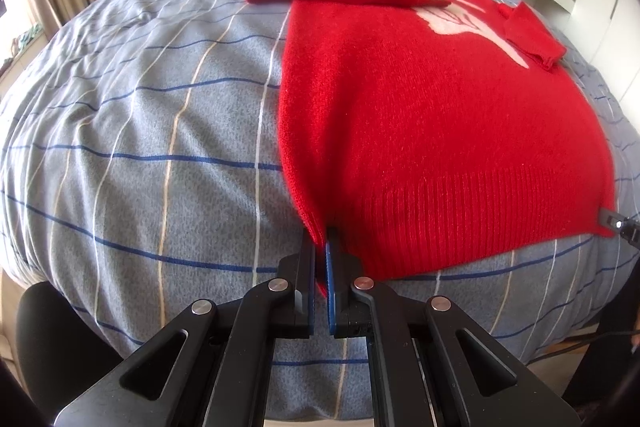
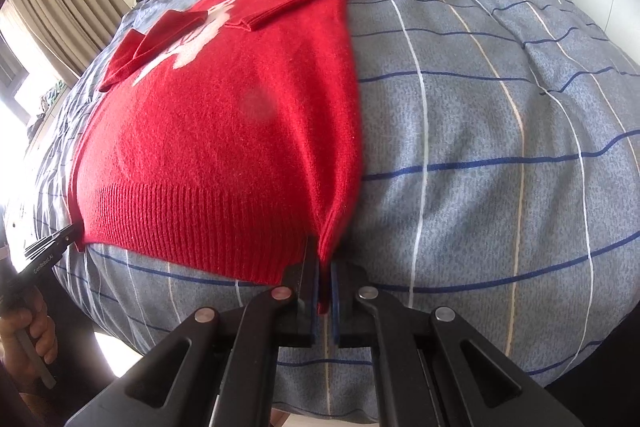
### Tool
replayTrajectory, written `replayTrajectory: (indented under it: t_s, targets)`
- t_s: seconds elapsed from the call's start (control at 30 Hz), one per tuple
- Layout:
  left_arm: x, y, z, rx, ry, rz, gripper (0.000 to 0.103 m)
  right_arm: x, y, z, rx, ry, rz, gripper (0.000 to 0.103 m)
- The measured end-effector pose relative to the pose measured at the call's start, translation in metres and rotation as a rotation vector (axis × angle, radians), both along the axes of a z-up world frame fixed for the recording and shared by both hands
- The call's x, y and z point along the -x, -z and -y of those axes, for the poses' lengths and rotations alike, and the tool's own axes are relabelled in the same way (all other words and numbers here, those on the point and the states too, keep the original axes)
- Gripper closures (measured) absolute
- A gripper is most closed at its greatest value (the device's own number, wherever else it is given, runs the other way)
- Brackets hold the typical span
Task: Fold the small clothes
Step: 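Grasp the sweater hem with the left gripper while the right gripper grasps the hem too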
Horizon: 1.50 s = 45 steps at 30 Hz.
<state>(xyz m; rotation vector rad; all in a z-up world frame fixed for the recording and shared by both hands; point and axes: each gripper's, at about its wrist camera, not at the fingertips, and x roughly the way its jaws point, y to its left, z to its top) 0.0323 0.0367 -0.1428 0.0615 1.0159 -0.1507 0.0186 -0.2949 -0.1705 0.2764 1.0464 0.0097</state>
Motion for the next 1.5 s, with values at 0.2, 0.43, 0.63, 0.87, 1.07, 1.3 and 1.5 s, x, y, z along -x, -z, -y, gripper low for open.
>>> replayTrajectory:
  t_s: [0.2,0.43,0.63,0.87,1.07,1.3,1.5]
  targets:
    - [0.000,0.000,0.002,-0.013,0.000,0.007,0.100,-0.001,0.000,-0.001,0.008,-0.004,-0.003,0.099]
    - [0.001,0.001,0.002,-0.013,-0.001,0.008,0.100,-0.001,-0.001,-0.003,0.024,-0.005,0.000,0.099]
    - [0.002,0.001,0.002,-0.017,0.000,0.011,0.100,0.000,0.000,-0.005,0.041,-0.005,0.005,0.099]
    - [0.003,0.000,0.005,-0.041,0.003,0.018,0.100,0.003,0.000,-0.007,0.054,0.004,0.020,0.099]
    - [0.003,0.000,0.008,-0.058,-0.003,0.027,0.099,0.004,-0.001,-0.008,0.056,0.001,0.026,0.099]
    - [0.005,0.000,0.009,-0.059,-0.002,0.035,0.099,0.007,-0.001,-0.006,0.037,0.011,0.029,0.097]
    - [0.014,-0.007,0.004,-0.121,-0.031,-0.006,0.039,0.019,-0.004,0.001,-0.002,-0.039,-0.056,0.064]
